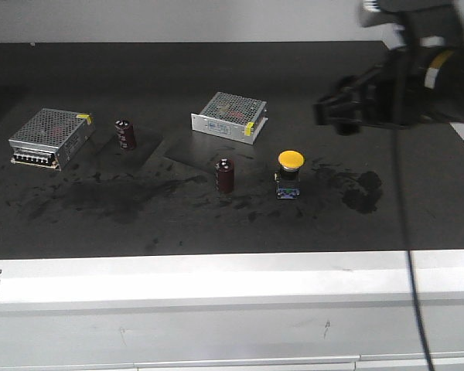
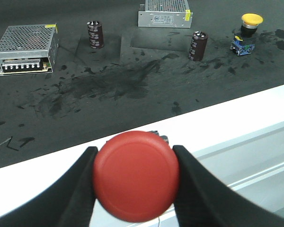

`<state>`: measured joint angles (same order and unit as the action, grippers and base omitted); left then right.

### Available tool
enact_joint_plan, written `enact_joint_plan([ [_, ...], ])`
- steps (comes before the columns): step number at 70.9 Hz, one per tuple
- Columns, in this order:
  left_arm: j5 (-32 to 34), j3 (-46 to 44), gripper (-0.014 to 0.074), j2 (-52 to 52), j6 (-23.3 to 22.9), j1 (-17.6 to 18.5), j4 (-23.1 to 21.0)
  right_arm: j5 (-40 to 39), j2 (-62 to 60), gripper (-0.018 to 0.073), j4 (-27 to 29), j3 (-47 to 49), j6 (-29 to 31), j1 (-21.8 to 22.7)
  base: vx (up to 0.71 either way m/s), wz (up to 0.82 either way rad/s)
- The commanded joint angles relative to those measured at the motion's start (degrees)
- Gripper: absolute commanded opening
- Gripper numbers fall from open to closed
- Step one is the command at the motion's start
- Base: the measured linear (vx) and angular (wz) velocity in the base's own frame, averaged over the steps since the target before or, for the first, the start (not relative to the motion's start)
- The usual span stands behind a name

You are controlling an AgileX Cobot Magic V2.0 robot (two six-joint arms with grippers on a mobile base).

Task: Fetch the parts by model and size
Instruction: 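Lower the right gripper over the yellow-capped push button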

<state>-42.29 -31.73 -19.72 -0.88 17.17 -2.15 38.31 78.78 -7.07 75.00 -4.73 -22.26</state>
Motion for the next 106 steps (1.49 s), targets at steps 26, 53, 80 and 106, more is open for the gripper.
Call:
enact_joint_plan([
  [26, 4.73, -1.53, -0.0007, -0.32, -0.08, 0.17, -0.58, 20.04, 22.75, 0.0505, 1.2, 30.51, -5.34, -0.92, 0.0, 0.0],
  [53, 4.73, -1.53, -0.0007, 0.1, -0.08, 0.17, -0.58, 22.83, 31.46, 0.0505, 1.86, 34.58, -7.92, -0.8, 0.0, 0.0],
  [80, 4.73, -1.53, -0.0007, 0.1, -0.08, 0.17, -0.58, 23.34, 35.17, 0.0505, 2.0, 34.58, -8.63, -0.8, 0.0, 0.0],
  [106, 4.73, -1.53, -0.0007, 0.1, -0.08, 0.17, -0.58, 25.49, 35.49, 0.0272, 2.29, 34.47, -8.79, -0.8, 0.0, 0.0],
])
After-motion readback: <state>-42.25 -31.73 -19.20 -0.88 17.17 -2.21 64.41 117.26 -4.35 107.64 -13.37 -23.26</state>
